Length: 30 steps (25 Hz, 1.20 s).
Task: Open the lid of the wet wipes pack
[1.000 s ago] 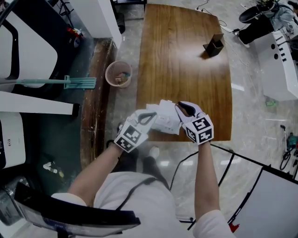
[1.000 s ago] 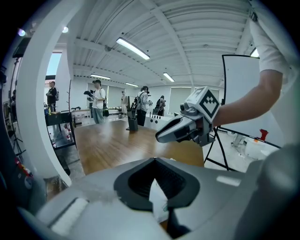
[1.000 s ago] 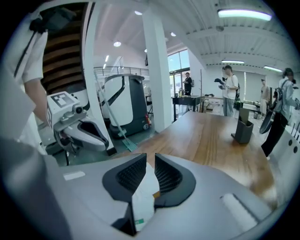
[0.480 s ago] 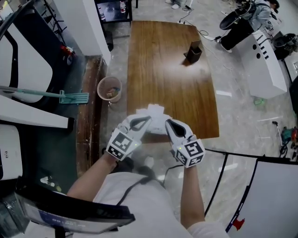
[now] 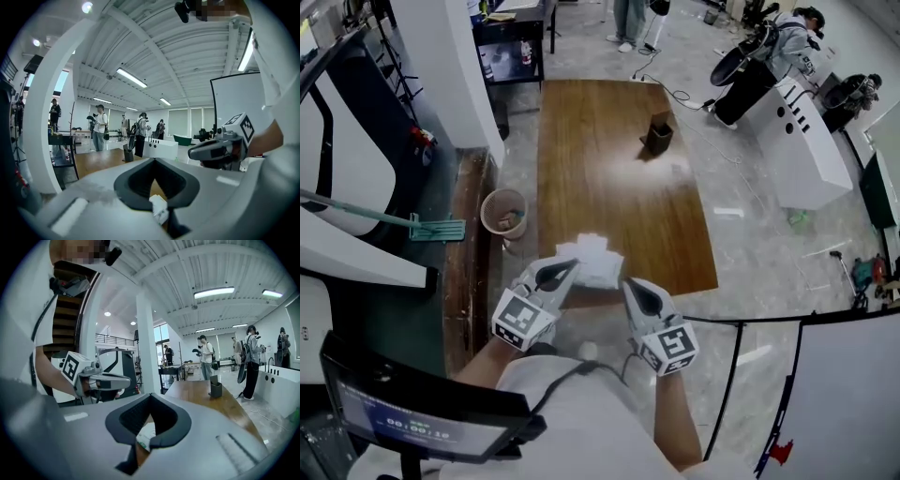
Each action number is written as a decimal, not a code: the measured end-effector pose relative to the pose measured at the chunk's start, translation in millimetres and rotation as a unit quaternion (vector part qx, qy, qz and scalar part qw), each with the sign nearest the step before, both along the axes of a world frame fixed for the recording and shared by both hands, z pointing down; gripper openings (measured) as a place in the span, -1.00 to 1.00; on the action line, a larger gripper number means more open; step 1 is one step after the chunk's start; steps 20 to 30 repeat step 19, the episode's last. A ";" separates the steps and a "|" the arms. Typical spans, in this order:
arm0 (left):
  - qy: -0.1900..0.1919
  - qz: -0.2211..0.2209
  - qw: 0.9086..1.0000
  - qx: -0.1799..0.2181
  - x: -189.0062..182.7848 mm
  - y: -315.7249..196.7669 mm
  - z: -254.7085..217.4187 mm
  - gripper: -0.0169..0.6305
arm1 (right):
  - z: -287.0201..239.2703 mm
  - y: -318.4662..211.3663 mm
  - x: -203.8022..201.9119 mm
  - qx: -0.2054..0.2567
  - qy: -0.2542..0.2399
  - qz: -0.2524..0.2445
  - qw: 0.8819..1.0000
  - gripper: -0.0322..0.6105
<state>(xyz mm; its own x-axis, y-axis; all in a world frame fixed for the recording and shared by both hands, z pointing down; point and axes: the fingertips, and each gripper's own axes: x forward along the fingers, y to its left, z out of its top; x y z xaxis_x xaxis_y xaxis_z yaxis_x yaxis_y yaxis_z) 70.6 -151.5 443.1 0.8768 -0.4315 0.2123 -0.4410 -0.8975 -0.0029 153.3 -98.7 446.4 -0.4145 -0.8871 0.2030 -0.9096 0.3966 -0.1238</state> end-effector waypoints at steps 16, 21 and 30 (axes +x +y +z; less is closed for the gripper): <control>0.006 -0.016 1.000 0.004 -13.6 4.6 -4.9 -0.93 | -19.4 6.2 2.8 0.030 -0.011 0.033 0.999 -0.88; 0.008 -0.016 1.000 0.003 -13.2 3.0 -5.1 -0.93 | -21.3 4.0 3.3 0.028 -0.018 0.034 0.999 -0.88; 0.008 -0.016 1.000 0.003 -13.2 3.0 -5.1 -0.93 | -21.3 4.0 3.3 0.028 -0.018 0.034 0.999 -0.88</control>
